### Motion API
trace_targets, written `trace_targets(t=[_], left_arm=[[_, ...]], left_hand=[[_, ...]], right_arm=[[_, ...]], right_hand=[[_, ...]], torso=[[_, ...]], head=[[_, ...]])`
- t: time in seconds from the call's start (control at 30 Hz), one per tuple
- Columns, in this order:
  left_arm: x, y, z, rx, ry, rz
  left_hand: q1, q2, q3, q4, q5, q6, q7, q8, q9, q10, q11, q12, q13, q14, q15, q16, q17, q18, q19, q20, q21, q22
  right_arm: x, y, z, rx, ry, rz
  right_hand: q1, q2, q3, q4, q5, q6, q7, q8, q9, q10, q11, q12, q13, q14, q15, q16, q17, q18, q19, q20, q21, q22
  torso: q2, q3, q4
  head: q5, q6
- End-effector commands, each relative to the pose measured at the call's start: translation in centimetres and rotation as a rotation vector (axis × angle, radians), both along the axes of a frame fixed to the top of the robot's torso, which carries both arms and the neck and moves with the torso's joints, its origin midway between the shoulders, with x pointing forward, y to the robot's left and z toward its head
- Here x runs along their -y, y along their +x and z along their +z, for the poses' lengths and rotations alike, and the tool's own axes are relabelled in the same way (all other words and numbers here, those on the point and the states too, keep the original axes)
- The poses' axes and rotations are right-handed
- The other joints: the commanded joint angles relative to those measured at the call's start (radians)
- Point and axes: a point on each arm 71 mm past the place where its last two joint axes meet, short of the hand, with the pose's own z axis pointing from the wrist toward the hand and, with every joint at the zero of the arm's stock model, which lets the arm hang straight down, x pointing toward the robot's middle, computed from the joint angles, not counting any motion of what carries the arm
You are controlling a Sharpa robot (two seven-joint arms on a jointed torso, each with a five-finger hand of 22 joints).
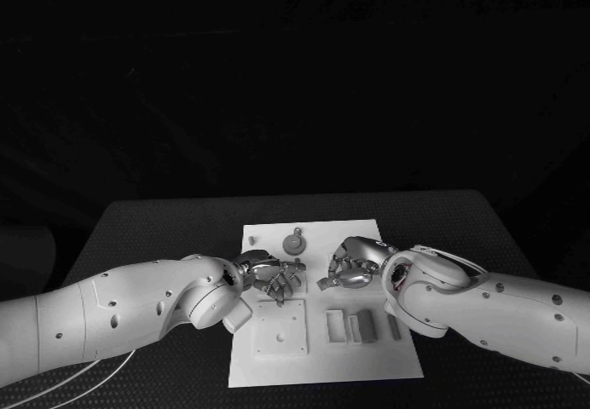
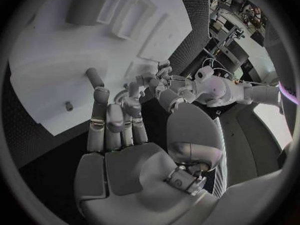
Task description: Assemble the parts on the task board
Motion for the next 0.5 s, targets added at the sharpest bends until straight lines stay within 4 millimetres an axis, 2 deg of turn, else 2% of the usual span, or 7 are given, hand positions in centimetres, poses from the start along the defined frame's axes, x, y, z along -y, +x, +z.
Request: trace_targets(t=[0.03,0.27,0.5], left_arm=[[0.59,-0.21,0.18,-0.021,-0.046,-0.020],[1.02,-0.39,0.19,-0.029,-0.049,-0.038],[1.36,-0.54,0.19,-0.037,-0.051,-0.053]], left_hand=[[-0.010,-0.002,0.002,-0.004,-0.004,-0.009,0.000,-0.005,-0.002,-0.010,0.000,-0.004,0.002,-0.010,0.000,-0.002,0.002,0.019,-0.009,-0.001,-0.006,0.002],[-0.007,0.002,0.004,-0.038,-0.004,-0.008,0.000,-0.004,-0.005,-0.013,0.001,-0.003,0.003,-0.012,0.001,0.000,0.002,0.020,-0.009,0.000,-0.008,0.008],[-0.010,0.006,0.005,-0.056,-0.004,-0.008,0.000,-0.003,-0.007,-0.014,0.001,-0.003,0.004,-0.014,0.002,0.001,0.002,0.021,-0.010,0.001,-0.009,0.011]], right_arm=[[-0.32,-0.06,0.10,0.008,0.009,0.016],[-0.64,-0.05,0.20,0.012,0.011,0.023],[-0.81,-0.04,0.28,0.015,0.014,0.027]], right_hand=[[0.010,0.005,0.006,0.001,0.002,-0.003,0.003,0.003,0.001,0.002,-0.001,-0.005,-0.001,-0.001,-0.006,-0.006,-0.001,0.015,0.006,-0.001,-0.004,0.014],[0.010,0.005,0.006,0.001,0.002,-0.003,0.003,0.003,0.001,0.001,-0.001,-0.005,-0.001,-0.001,-0.007,-0.006,-0.001,0.015,0.006,-0.001,-0.004,0.014],[0.011,0.005,0.006,0.000,0.002,-0.004,0.003,0.003,0.001,0.001,-0.001,-0.005,-0.001,-0.001,-0.007,-0.006,-0.001,0.015,0.006,-0.001,-0.004,0.014]], torso=[[0.000,0.0002,-0.0005],[0.000,0.0003,-0.0003],[0.000,0.0001,0.0000]], head=[[0.000,0.000],[-0.001,-0.001],[0.000,-0.001]])
